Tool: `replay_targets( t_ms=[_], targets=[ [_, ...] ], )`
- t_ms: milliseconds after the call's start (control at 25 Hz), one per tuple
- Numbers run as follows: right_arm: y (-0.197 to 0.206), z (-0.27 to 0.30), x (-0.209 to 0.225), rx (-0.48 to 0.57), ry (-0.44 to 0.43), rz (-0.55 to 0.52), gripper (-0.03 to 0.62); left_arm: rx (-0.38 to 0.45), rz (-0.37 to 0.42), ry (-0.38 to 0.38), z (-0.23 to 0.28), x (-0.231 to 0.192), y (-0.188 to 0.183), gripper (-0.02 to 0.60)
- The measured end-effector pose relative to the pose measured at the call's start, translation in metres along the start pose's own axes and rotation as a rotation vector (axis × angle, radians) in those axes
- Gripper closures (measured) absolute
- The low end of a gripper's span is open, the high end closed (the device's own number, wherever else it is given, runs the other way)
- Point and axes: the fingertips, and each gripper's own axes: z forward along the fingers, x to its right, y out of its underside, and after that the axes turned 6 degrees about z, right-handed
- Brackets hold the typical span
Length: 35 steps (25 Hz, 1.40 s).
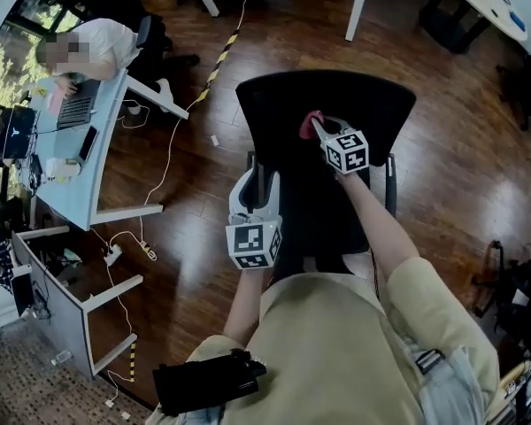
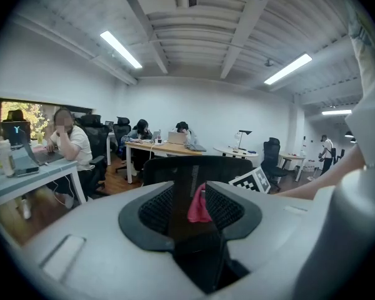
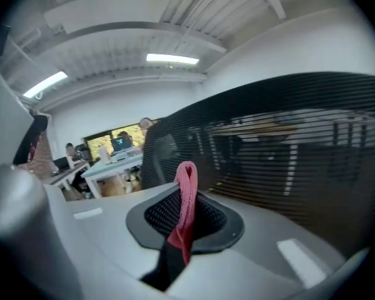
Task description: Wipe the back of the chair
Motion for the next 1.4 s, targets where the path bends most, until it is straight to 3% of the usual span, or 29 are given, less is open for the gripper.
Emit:
replay_targets(
  t_ms=[120, 240, 440, 720, 920, 1120, 1240, 1400],
  targets=[
    [0.0, 0.06, -0.08, -0.02, -0.167, -0.011, 0.572, -0.019, -0.008, -0.052, -0.017, -0.023, 0.009, 0.437],
    [-0.003, 0.108, -0.127, -0.064, -0.234, -0.043, 0.572, -0.029, -0.01, -0.108, -0.031, -0.048, 0.014, 0.437],
    [0.005, 0.121, -0.115, -0.119, -0.215, -0.118, 0.572, -0.048, -0.012, -0.127, -0.04, -0.06, 0.022, 0.437],
    [0.021, 0.018, 0.039, -0.109, 0.078, -0.059, 0.572, -0.033, -0.012, -0.027, -0.012, -0.033, 0.019, 0.437],
    [0.024, -0.103, 0.158, -0.063, 0.396, -0.005, 0.572, -0.022, -0.011, 0.04, 0.005, -0.003, 0.015, 0.437],
    [0.03, -0.133, 0.175, -0.03, 0.52, 0.057, 0.572, -0.029, -0.029, 0.035, 0.005, -0.001, 0.02, 0.437],
    [0.038, -0.096, 0.128, -0.039, 0.415, 0.076, 0.572, -0.024, -0.036, 0.013, -0.001, -0.006, 0.02, 0.437],
    [0.041, -0.004, -0.004, -0.051, 0.069, -0.016, 0.572, -0.023, -0.039, -0.022, -0.011, -0.022, 0.024, 0.437]
  ],
)
